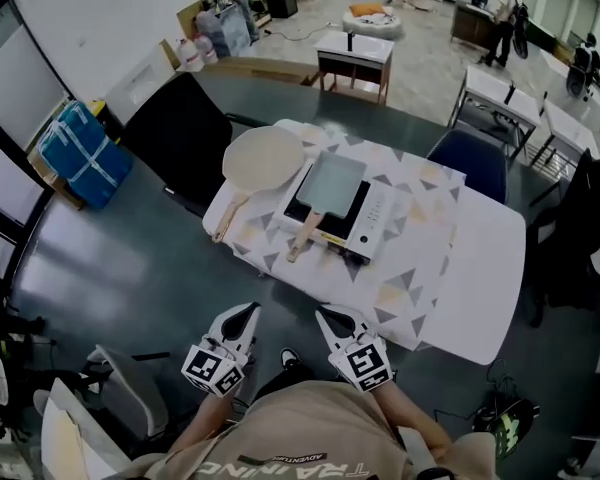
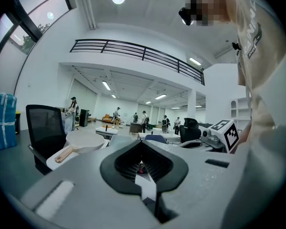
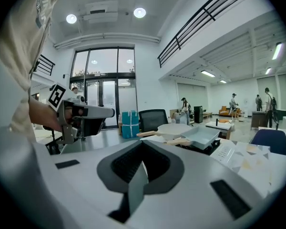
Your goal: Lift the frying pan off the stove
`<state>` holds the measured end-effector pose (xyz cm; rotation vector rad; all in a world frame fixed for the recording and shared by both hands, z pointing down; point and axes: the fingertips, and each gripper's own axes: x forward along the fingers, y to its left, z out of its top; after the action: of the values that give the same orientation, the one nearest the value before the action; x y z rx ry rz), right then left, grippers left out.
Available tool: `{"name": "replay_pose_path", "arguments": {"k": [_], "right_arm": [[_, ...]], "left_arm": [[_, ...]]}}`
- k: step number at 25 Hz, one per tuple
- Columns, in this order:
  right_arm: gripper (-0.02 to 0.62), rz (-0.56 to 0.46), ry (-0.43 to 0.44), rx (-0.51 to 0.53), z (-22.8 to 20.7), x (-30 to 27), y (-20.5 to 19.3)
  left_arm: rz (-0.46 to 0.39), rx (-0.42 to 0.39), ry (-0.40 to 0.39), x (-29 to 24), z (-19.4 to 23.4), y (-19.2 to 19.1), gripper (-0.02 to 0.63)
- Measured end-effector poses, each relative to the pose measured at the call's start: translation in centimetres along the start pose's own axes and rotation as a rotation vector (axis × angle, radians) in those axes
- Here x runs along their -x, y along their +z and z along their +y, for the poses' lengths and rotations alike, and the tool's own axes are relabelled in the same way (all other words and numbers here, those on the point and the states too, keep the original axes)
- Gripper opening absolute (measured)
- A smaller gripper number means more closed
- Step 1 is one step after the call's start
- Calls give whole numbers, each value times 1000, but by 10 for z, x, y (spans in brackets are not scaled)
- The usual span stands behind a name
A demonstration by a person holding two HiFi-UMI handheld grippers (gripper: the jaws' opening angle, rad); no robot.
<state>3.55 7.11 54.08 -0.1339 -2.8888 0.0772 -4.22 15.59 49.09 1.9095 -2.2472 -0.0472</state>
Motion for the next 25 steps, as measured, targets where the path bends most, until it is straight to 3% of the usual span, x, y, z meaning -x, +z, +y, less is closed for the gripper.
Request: {"name": "replay_pose_path", "arguments": {"k": [7,13,17,25], "right_arm": [[2,-33,-77,35,-2,-30,38],[2,-17,-150,26,0,-50,39],[2,-20,-186,2,9,-65,40],[2,-28,-212,22,19,-81,54]], "left_arm": [[8,-39,-95,-14,39,12,0],[7,-63,-175,-14,52,17,-2],[52,-137,-217,-4,61,6,-2],[61,-79,-246,2,79,-5,-2]]}}
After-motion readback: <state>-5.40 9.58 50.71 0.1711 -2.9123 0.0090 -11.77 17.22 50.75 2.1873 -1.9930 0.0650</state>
